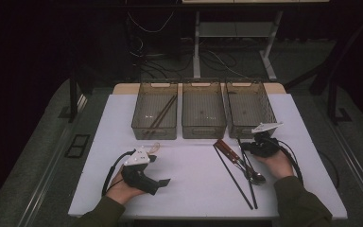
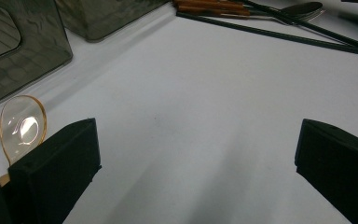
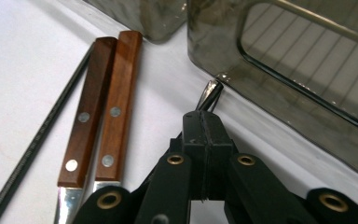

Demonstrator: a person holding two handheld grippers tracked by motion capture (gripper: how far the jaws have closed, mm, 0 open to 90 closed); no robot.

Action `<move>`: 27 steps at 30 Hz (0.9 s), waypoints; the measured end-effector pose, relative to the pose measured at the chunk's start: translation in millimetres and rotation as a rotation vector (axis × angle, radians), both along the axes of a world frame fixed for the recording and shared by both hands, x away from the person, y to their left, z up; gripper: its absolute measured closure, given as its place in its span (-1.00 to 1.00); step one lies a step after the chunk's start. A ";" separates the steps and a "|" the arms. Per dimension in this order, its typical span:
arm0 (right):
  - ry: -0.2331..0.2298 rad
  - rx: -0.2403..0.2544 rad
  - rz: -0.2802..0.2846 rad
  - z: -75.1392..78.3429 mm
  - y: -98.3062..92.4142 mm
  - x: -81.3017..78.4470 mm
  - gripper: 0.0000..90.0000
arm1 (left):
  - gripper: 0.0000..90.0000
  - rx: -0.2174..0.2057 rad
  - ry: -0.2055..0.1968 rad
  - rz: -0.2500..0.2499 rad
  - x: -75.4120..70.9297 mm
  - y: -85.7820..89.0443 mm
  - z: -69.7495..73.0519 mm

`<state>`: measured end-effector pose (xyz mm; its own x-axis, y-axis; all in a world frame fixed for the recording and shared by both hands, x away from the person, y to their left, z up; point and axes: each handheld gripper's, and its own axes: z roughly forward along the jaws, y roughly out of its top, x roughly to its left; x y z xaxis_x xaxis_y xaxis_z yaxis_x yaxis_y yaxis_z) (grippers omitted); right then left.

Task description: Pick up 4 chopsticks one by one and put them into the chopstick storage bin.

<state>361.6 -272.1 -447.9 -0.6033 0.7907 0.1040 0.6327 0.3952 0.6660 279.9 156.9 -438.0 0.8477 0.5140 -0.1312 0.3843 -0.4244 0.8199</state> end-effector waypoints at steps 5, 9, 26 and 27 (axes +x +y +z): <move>0.009 0.019 0.008 0.0 1.7 -0.1 0.99 | -1.00 0.003 0.000 -0.002 0.1 -0.1 -0.2; 0.017 0.035 0.015 -0.7 3.7 -0.2 0.99 | -1.00 0.003 0.001 -0.002 0.2 -0.1 -0.2; 0.033 0.063 0.033 -2.5 7.0 0.0 0.99 | -1.00 0.002 -0.001 -0.003 0.0 -0.2 -0.1; 0.042 0.084 0.033 -2.5 6.6 -0.1 0.99 | -1.00 0.002 -0.001 -0.003 -0.1 -0.2 -0.1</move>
